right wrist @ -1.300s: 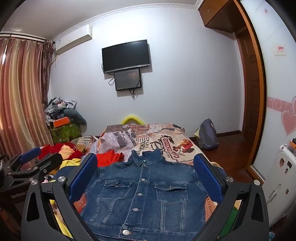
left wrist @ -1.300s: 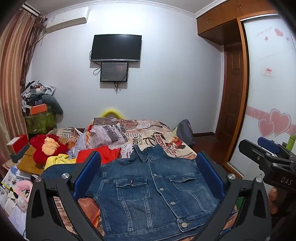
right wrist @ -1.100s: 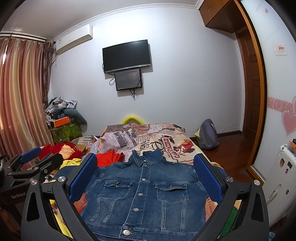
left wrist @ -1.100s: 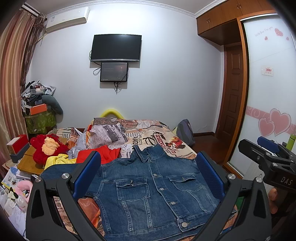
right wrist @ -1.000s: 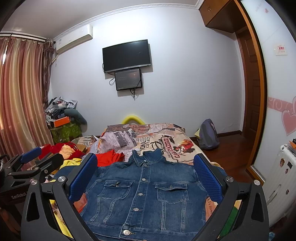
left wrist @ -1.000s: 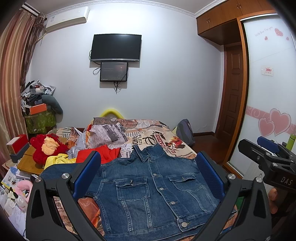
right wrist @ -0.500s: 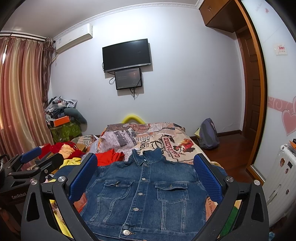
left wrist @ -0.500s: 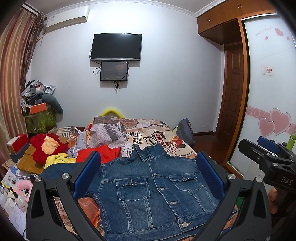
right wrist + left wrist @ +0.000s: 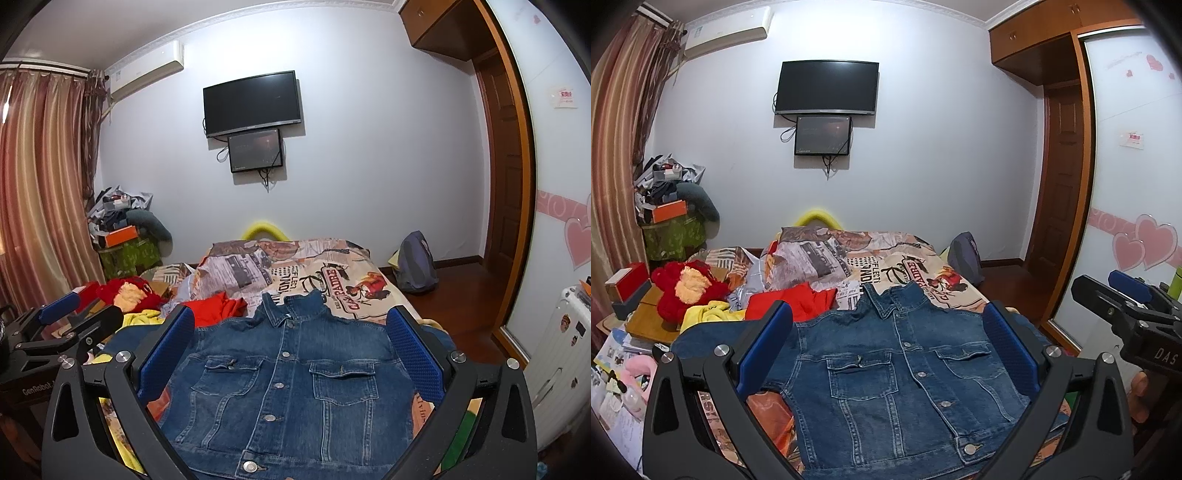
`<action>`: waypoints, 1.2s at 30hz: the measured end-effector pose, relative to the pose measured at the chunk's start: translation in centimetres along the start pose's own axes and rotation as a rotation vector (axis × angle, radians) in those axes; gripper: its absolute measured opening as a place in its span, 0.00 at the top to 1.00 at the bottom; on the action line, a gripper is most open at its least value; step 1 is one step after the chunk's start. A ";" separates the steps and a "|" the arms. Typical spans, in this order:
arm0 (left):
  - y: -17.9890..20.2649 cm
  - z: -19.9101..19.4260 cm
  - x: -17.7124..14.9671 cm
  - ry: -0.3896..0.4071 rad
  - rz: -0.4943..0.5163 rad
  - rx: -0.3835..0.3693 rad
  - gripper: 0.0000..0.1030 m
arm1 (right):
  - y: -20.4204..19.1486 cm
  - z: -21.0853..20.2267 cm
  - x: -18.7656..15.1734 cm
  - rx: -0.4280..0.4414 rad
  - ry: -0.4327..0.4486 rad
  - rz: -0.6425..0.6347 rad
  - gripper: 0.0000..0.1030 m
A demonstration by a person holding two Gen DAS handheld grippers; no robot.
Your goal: Fold large clothes
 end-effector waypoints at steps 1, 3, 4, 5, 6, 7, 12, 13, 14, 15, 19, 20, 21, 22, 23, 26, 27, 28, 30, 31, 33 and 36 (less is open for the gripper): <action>-0.2 0.2 0.0 -0.003 -0.002 0.003 0.00 | 0.1 0.1 0.0 0.000 -0.004 0.001 0.00; -0.5 0.7 -0.1 -0.017 -0.012 0.007 0.00 | 0.2 0.7 0.0 -0.002 -0.017 0.004 0.00; -0.7 1.1 -0.1 -0.022 -0.014 0.012 0.00 | 0.2 1.0 0.0 -0.002 -0.023 0.006 0.00; -0.9 1.5 -0.2 -0.028 -0.022 0.013 0.00 | 0.3 1.3 0.0 -0.002 -0.030 0.008 0.00; -1.1 1.9 -0.2 -0.034 -0.033 0.016 0.00 | 0.4 1.6 -0.1 -0.003 -0.036 0.011 0.00; -1.4 2.3 -0.2 -0.034 -0.034 0.022 0.00 | 0.5 1.9 -0.2 -0.005 -0.043 0.013 0.00; -3.8 5.0 0.0 -0.004 -0.063 0.057 0.00 | 1.1 4.1 -0.4 -0.020 -0.084 0.018 0.00; -4.5 5.6 -0.1 -0.008 -0.064 0.072 0.00 | 1.2 4.6 -0.5 -0.024 -0.093 0.019 0.00; -5.0 6.3 -0.2 -0.026 -0.083 0.084 0.00 | 1.4 5.0 -0.6 -0.025 -0.101 0.020 0.00; -5.8 7.0 -0.3 -0.028 -0.091 0.104 0.00 | 1.6 5.8 -0.6 -0.023 -0.114 0.023 0.00; -9.2 10.3 -1.0 -0.092 -0.122 0.176 0.00 | 2.1 8.4 -0.7 -0.019 -0.152 0.036 0.00; -10.4 11.3 -1.3 -0.120 -0.143 0.193 0.00 | 2.3 9.2 -0.8 -0.023 -0.165 0.039 0.00; -11.6 12.3 -1.7 -0.141 -0.167 0.205 0.00 | 2.5 10.2 -0.9 -0.026 -0.182 0.041 0.00; -12.6 13.0 -2.1 -0.167 -0.181 0.217 0.00 | 2.6 10.9 -1.2 -0.024 -0.199 0.043 0.00; -14.0 13.9 -2.6 -0.198 -0.200 0.232 0.00 | 2.8 11.3 -1.4 -0.022 -0.213 0.046 0.00; -18.0 15.4 -4.1 -0.260 -0.241 0.297 0.00 | 3.3 13.6 -2.0 -0.013 -0.269 0.060 0.00; -19.8 16.1 -4.9 -0.285 -0.265 0.331 0.00 | 3.5 14.4 -2.4 -0.010 -0.290 0.064 0.00; -20.9 16.7 -5.6 -0.307 -0.278 0.350 0.00 | 3.7 15.0 -2.6 -0.010 -0.303 0.066 0.00; -23.5 18.0 -7.1 -0.346 -0.320 0.376 0.00 | 4.2 16.2 -3.3 -0.025 -0.340 0.076 0.00; -24.9 18.6 -8.0 -0.374 -0.345 0.390 0.00 | 4.4 16.8 -3.6 -0.028 -0.357 0.082 0.00; -27.7 19.7 -9.9 -0.427 -0.395 0.405 0.00 | 4.9 17.9 -4.2 -0.027 -0.396 0.100 0.00; -31.1 21.0 -12.6 -0.511 -0.458 0.417 0.00 | 5.3 19.5 -5.2 -0.027 -0.450 0.118 0.00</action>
Point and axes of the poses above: each gripper's, at about its wrist camera, not at the fingertips, and z roughly the way its jaws point, y to its right, x to its top, the point moved 3 cm from there along z, roughly the way its jaws point, and after that the axes turned 7 degrees about x, right-handed, at the moved point
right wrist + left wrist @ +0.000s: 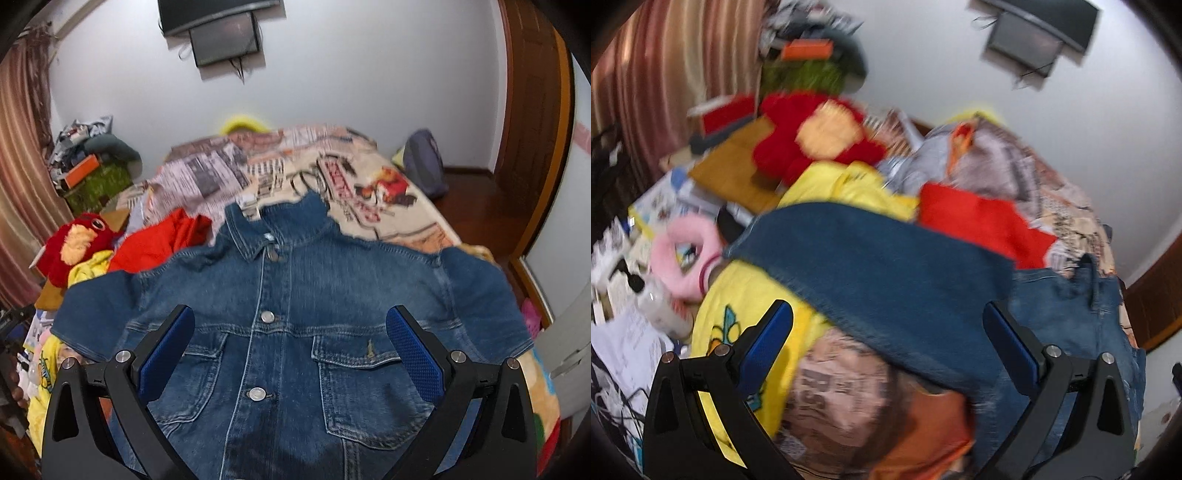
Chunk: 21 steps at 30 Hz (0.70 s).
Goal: Fold large clothes
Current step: 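Grasp the jacket sleeve with the left gripper and lift it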
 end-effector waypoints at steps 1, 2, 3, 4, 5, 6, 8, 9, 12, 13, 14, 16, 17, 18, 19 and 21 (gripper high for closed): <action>-0.9 1.1 0.0 -0.031 -0.016 0.002 0.00 | 0.0 0.5 0.0 -0.001 -0.016 -0.001 0.00; -1.7 1.9 0.0 -0.058 -0.030 -0.006 0.00 | 0.0 1.0 -0.1 -0.003 -0.032 -0.004 0.00; -2.1 2.6 0.0 -0.077 -0.042 -0.020 0.00 | -0.1 1.5 0.0 -0.005 -0.043 -0.008 0.00; -2.9 3.4 0.0 -0.107 -0.063 -0.048 0.01 | -0.2 2.1 0.0 -0.009 -0.057 -0.015 0.00; -3.6 4.0 0.1 -0.133 -0.090 -0.080 0.02 | -0.3 2.4 0.0 -0.009 -0.065 -0.020 0.00; -4.2 4.7 0.1 -0.151 -0.112 -0.103 0.05 | -0.6 2.8 -0.2 -0.008 -0.082 -0.032 0.00; -5.5 6.1 0.3 -0.193 -0.171 -0.147 0.13 | -1.1 3.7 -0.2 -0.011 -0.100 -0.059 0.00; -5.6 6.5 0.3 -0.205 -0.188 -0.159 0.15 | -1.4 4.0 -0.2 -0.019 -0.106 -0.077 0.00; -6.6 8.1 1.0 -0.210 -0.231 -0.186 0.16 | -2.5 5.0 -0.4 -0.026 -0.132 -0.123 0.00; -6.9 8.6 1.3 -0.211 -0.241 -0.186 0.17 | -2.7 5.2 -0.5 -0.025 -0.139 -0.134 0.00; -7.2 9.1 1.5 -0.210 -0.250 -0.184 0.17 | -3.0 5.5 -0.5 -0.026 -0.146 -0.146 0.00; -7.9 10.4 2.1 -0.216 -0.280 -0.196 0.18 | -3.3 6.1 -0.5 -0.029 -0.155 -0.164 0.01; -8.2 11.0 2.4 -0.215 -0.298 -0.200 0.18 | -3.5 6.2 -0.6 -0.029 -0.159 -0.173 0.01; -8.7 11.5 2.8 -0.212 -0.314 -0.204 0.19 | -3.7 6.4 -0.6 -0.028 -0.163 -0.183 0.01; -9.0 11.9 3.1 -0.204 -0.324 -0.200 0.20 | -3.9 6.5 -0.6 -0.028 -0.166 -0.191 0.01; -9.5 12.6 3.8 -0.193 -0.336 -0.179 0.24 | -4.2 6.7 -0.5 -0.029 -0.172 -0.201 0.01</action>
Point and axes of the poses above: each gripper's, at about its wrist camera, not at the fingertips, and z roughly the way its jaws point, y to its right, x to its top, the point moved 3 cm from there along z, roughly the way its jaws point, and after that the axes turned 7 degrees about x, right-handed, at the moved point
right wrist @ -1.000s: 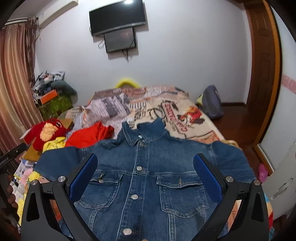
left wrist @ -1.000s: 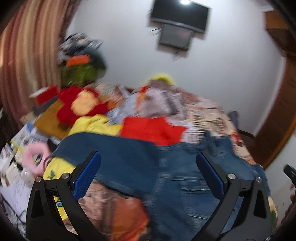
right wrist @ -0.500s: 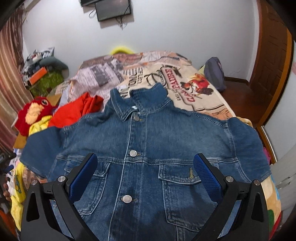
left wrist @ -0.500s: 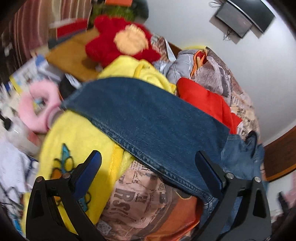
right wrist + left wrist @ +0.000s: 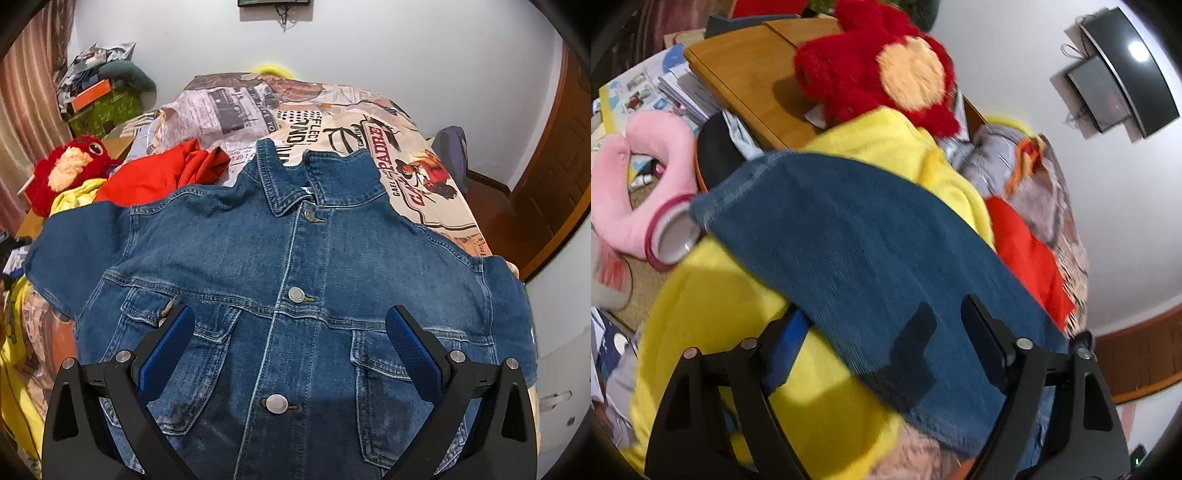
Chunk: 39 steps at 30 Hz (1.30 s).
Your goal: Fold large clothes
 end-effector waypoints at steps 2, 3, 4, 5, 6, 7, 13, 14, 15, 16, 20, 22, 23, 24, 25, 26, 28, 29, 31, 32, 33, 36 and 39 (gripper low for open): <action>-0.5 0.7 0.8 0.002 -0.022 0.006 0.28 | -0.2 0.0 0.0 -0.004 -0.001 -0.006 0.01; -0.8 1.0 1.2 0.003 -0.034 0.014 0.37 | -0.2 0.0 0.1 -0.007 0.000 -0.009 0.01; -1.1 1.3 1.4 -0.004 -0.045 0.039 0.51 | -0.4 -0.1 0.1 -0.009 0.002 -0.009 0.01; -1.1 1.4 1.6 -0.004 -0.041 0.062 0.58 | -0.5 -0.2 0.1 -0.012 0.005 -0.010 0.01; -1.1 1.3 1.8 0.001 -0.026 0.093 0.66 | -0.5 -0.4 0.1 -0.014 0.009 -0.010 0.01; -1.0 0.9 1.8 0.009 -0.011 0.103 0.72 | -0.6 -0.6 0.1 -0.014 0.013 -0.010 0.01; 1.9 -2.9 1.9 0.119 0.123 0.212 0.93 | -0.7 -1.8 0.3 -0.023 0.037 -0.025 0.01; 2.9 -3.8 1.9 0.145 0.150 0.216 0.93 | -0.7 -2.1 0.4 -0.023 0.043 -0.029 0.01; 3.9 -4.8 1.9 0.174 0.178 0.217 0.94 | -0.7 -2.3 0.4 -0.022 0.047 -0.031 0.01; 5.0 -5.6 1.9 0.200 0.204 0.214 0.94 | -0.7 -2.5 0.4 -0.020 0.051 -0.033 0.01; 10.9 -10.1 1.1 0.317 0.333 0.161 0.94 | -0.4 -3.2 0.4 -0.012 0.071 -0.035 0.01; 13.9 -11.7 0.6 0.350 0.388 0.119 0.94 | -0.2 -3.5 0.4 -0.007 0.080 -0.031 0.01; 15.9 -12.7 0.1 0.370 0.424 0.093 0.94 | -0.1 -3.6 0.3 -0.005 0.086 -0.029 0.01; 17.6 -13.4 -0.5 0.383 0.455 0.067 0.94 | 0.1 -3.8 0.2 -0.002 0.090 -0.027 0.01; 19.1 -14.0 -1.1 0.392 0.478 0.040 0.94 | 0.4 -3.9 0.2 0.001 0.095 -0.024 0.01; 21.0 -14.6 -1.8 0.398 0.506 0.002 0.94 | 0.5 -4.1 0.2 0.003 0.098 -0.021 0.01; 24.1 -15.3 -3.4 0.395 0.544 -0.065 0.94 | 1.1 -4.3 0.2 0.011 0.108 -0.014 0.01; 25.6 -15.4 -4.2 0.391 0.561 -0.092 0.94 | 1.4 -4.3 0.2 0.013 0.113 -0.010 0.01; 29.5 -15.5 -6.2 0.374 0.607 -0.149 0.94 | 1.8 -4.6 0.1 0.015 0.118 -0.003 0.01; 31.0 -15.2 -7.4 0.367 0.628 -0.168 0.95 | 2.1 -4.7 0.0 0.019 0.121 0.001 0.01; 32.3 -14.9 -8.2 0.359 0.644 -0.181 0.95 | 2.6 -4.8 0.0 0.022 0.126 0.007 0.01; 37.3 -13.3 -12.1 0.294 0.716 -0.239 0.95 | 3.8 -5.2 -0.3 0.020 0.136 0.019 0.01; 40.7 -11.3 -16.1 0.239 0.787 -0.253 0.95 | 5.2 -5.5 -0.8 0.009 0.138 0.031 0.00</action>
Point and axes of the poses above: each gripper's, at about its wrist camera, not at the fingertips, and z roughly the way its jaws point, y to its right, x to its top, the point moved 3 cm from there along z, roughly the way its jaws point, and after that the axes turned 7 degrees about x, right-handed, at the moved point
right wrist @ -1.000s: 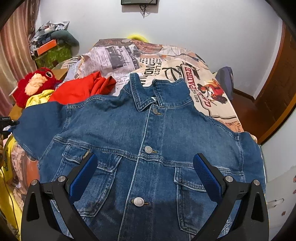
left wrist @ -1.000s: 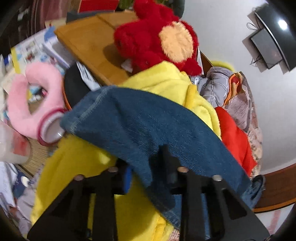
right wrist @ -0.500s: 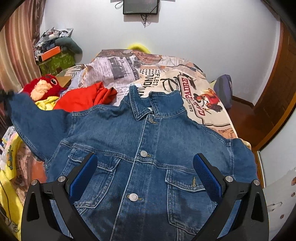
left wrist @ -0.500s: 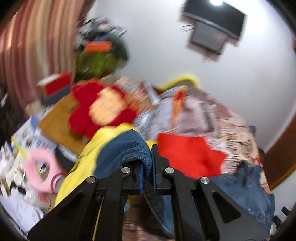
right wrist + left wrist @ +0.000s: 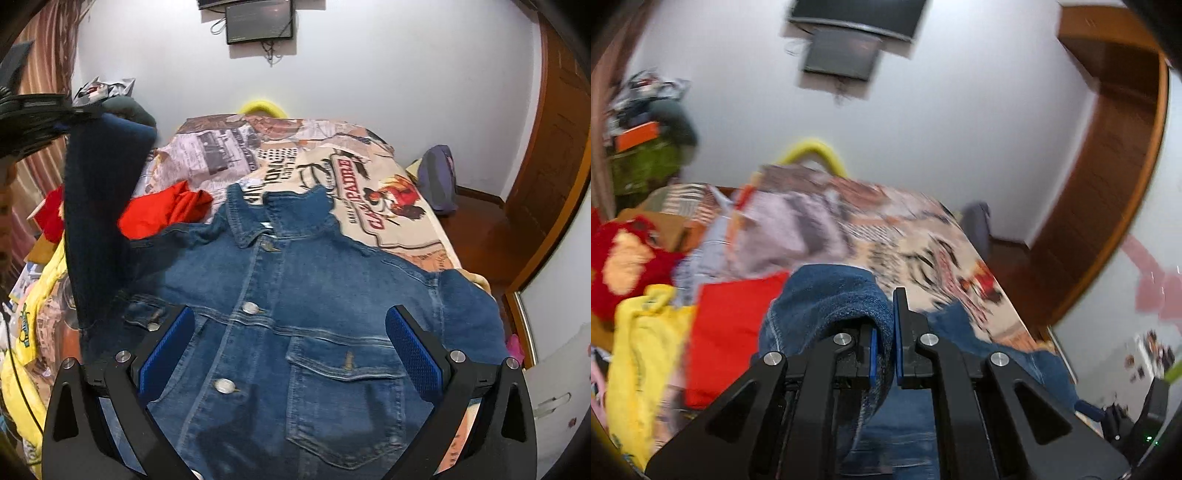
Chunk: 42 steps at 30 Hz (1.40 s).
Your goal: Fold large clothes
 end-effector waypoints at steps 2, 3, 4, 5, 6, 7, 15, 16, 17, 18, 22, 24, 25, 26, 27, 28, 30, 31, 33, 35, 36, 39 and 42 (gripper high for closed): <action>3.6 2.1 -1.6 -0.057 0.048 -0.031 0.95 | 1.3 -0.2 -0.5 -0.013 -0.005 0.012 0.00; 4.9 2.8 -2.4 -0.076 0.066 -0.037 0.95 | 1.9 -0.3 -0.7 -0.020 -0.009 0.018 0.00; 6.7 4.0 -3.7 -0.115 0.098 -0.043 0.95 | 2.5 -0.3 -0.9 -0.030 -0.013 0.024 0.00; 7.5 4.8 -4.8 -0.145 0.119 -0.047 0.95 | 2.9 -0.4 -1.1 -0.037 -0.017 0.028 0.00; 8.8 5.7 -6.2 -0.182 0.142 -0.054 0.95 | 3.7 -0.4 -1.5 -0.051 -0.025 0.035 0.00; 9.8 6.6 -7.5 -0.220 0.164 -0.062 0.95 | 4.2 -0.5 -1.8 -0.061 -0.031 0.040 0.00; 14.7 8.4 -15.7 -0.388 0.384 -0.089 0.94 | 7.3 -0.7 -3.7 -0.120 -0.079 0.061 0.00; 14.9 8.4 -16.2 -0.400 0.401 -0.093 0.92 | 7.5 -0.7 -3.8 -0.127 -0.084 0.061 0.00; 15.0 8.5 -16.6 -0.413 0.418 -0.097 0.91 | 7.6 -0.8 -4.0 -0.131 -0.085 0.061 0.00; 15.1 8.1 -17.1 -0.436 0.435 -0.113 0.87 | 7.7 -0.9 -4.1 -0.132 -0.086 0.061 0.00; 14.8 6.4 -17.4 -0.456 0.450 -0.159 0.53 | 7.4 -1.3 -4.0 -0.136 -0.084 0.050 0.01; 14.2 5.3 -16.6 -0.415 0.461 -0.152 0.45 | 6.9 -1.4 -3.5 -0.130 -0.078 0.039 0.01; 13.4 4.2 -16.0 -0.382 0.464 -0.140 0.44 | 6.7 -1.4 -3.4 -0.127 -0.074 0.033 0.01; 12.8 3.4 -15.6 -0.361 0.464 -0.130 0.43 | 6.2 -1.5 -3.0 -0.122 -0.070 0.019 0.01; 12.2 3.0 -15.3 -0.347 0.463 -0.120 0.41 | 5.8 -1.5 -2.7 -0.117 -0.067 0.005 0.01; 11.1 2.3 -14.7 -0.327 0.456 -0.099 0.36 | 5.3 -1.4 -2.4 -0.111 -0.062 -0.009 0.01; 8.5 1.2 -13.7 -0.287 0.434 -0.049 0.29 | 4.4 -1.2 -1.9 -0.097 -0.053 -0.037 0.01; 7.3 0.9 -13.4 -0.275 0.424 -0.027 0.26 | 3.7 -1.0 -1.5 -0.086 -0.053 -0.057 0.01; 4.6 0.5 -12.8 -0.261 0.403 0.031 0.21 | 2.4 -0.5 -1.0 -0.066 -0.054 -0.091 0.01; 1.1 0.5 -12.7 -0.262 0.375 0.106 0.21 | 0.8 0.4 -0.4 -0.047 -0.061 -0.137 0.01; -0.1 0.5 -12.6 -0.268 0.362 0.127 0.21 | 0.1 0.9 -0.2 -0.040 -0.067 -0.162 0.01; -4.6 0.9 -13.3 -0.307 0.299 0.195 0.21 | -1.7 2.6 0.2 -0.017 -0.095 -0.227 0.01; -8.5 1.3 -14.6 -0.352 0.232 0.240 0.21 | -3.6 5.1 0.3 0.007 -0.148 -0.287 0.01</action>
Point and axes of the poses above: each gripper's, at about its wrist camera, not at the fingertips, and z roughly the way its jaws point, y to its right, x to its top, the point moved 3 cm from there along z, roughly the way its jaws point, and after that the axes turned 7 degrees about x, right-handed, at the moved point
